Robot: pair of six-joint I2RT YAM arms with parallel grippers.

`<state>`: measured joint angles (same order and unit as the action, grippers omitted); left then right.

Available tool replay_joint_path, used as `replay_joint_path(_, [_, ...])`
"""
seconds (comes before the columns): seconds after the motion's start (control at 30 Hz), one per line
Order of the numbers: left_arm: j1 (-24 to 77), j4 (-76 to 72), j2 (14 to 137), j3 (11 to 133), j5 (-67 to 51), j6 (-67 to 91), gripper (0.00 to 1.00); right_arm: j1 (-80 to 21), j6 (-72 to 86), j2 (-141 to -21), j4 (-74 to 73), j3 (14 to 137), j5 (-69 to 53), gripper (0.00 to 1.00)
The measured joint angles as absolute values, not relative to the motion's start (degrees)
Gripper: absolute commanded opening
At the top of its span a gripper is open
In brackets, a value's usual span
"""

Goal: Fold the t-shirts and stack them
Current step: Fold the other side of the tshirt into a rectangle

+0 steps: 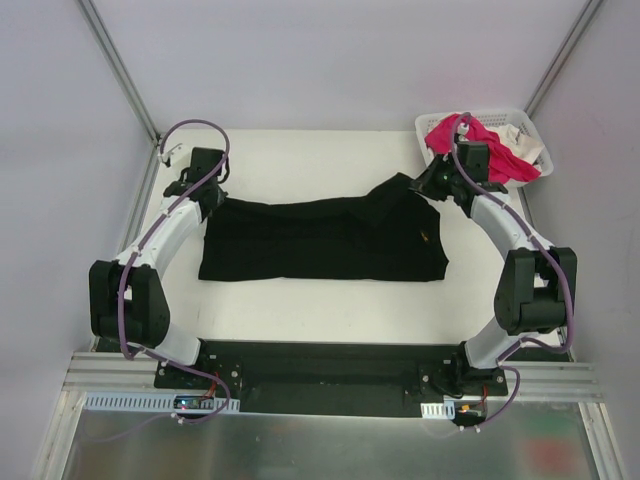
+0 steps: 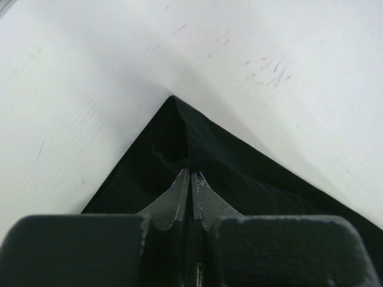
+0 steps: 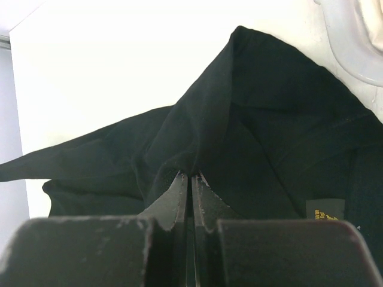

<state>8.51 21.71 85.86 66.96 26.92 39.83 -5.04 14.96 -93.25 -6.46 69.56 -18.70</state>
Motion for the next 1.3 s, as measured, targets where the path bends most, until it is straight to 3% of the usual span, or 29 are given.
replay_joint_path(0.23, [8.51,21.69,85.86,68.16,27.62,39.86,0.00,-4.84,14.26,-93.36,-9.37,73.47,-18.65,0.01])
replay_joint_path(0.57, [8.49,21.69,85.86,68.16,27.70,40.10,0.00,-4.78,10.48,-96.29,-13.65,88.12,-18.02,0.01])
replay_joint_path(1.1, [6.68,21.74,85.86,68.45,30.37,40.05,0.00,-3.57,7.90,-98.65,-17.58,91.55,-17.85,0.01])
replay_joint_path(1.3, [4.32,21.74,87.46,73.87,31.46,39.07,0.00,-3.36,7.60,-98.67,-17.74,91.68,-18.00,0.01])
